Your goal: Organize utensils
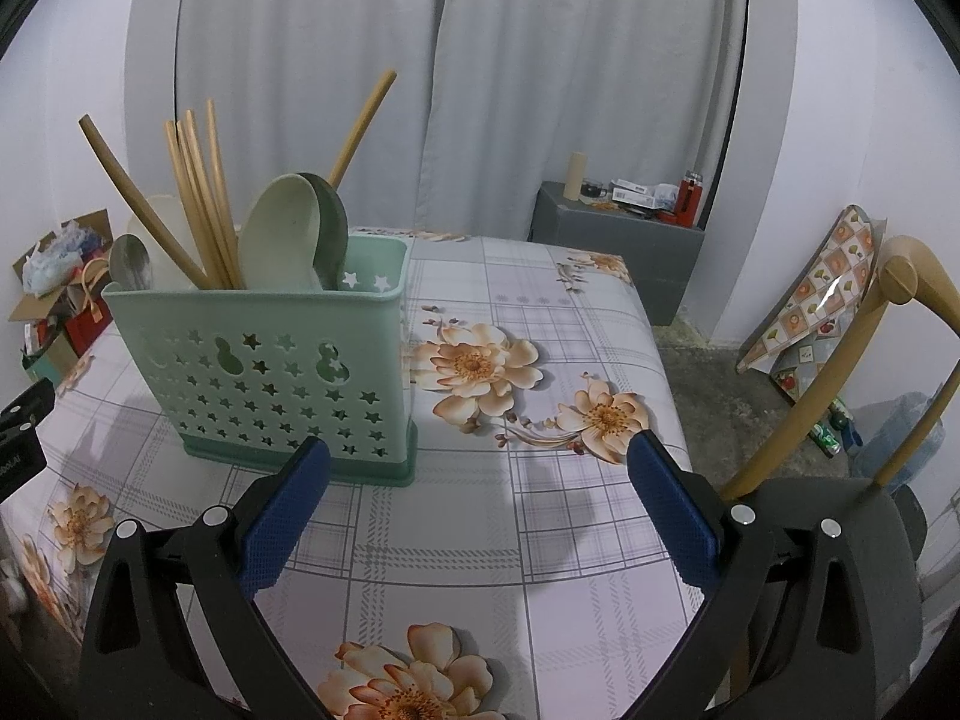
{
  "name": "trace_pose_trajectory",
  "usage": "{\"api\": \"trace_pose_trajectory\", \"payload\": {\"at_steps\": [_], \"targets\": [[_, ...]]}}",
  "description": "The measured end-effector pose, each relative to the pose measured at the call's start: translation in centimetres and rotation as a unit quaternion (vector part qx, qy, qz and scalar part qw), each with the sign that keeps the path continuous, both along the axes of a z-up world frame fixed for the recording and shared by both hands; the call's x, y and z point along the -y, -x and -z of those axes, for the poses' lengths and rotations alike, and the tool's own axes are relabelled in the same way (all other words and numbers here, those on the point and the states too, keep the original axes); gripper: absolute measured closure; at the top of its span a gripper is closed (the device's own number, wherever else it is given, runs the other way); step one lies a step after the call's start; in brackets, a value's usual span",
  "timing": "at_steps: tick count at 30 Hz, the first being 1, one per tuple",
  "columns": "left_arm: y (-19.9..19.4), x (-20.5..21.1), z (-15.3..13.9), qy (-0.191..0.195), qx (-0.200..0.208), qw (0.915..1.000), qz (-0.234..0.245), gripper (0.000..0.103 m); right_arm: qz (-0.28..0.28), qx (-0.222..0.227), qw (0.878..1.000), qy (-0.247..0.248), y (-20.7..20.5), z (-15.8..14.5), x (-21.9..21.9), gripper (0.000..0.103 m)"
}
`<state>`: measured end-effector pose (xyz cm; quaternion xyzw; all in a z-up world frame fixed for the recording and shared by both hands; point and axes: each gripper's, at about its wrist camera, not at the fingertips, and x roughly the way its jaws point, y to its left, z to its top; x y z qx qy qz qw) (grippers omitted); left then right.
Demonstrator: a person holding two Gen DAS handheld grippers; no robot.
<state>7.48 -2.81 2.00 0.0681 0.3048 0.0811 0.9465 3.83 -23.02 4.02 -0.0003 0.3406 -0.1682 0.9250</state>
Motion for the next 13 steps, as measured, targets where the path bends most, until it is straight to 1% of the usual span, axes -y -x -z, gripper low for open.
{"api": "trace_pose_trajectory", "payload": {"at_steps": [13], "targets": [[-0.19, 0.27, 0.06, 0.0, -0.002, 1.0, 0.004, 0.009, 0.001, 0.0, 1.0, -0.001, 0.0, -0.02, 0.01, 0.007]]}}
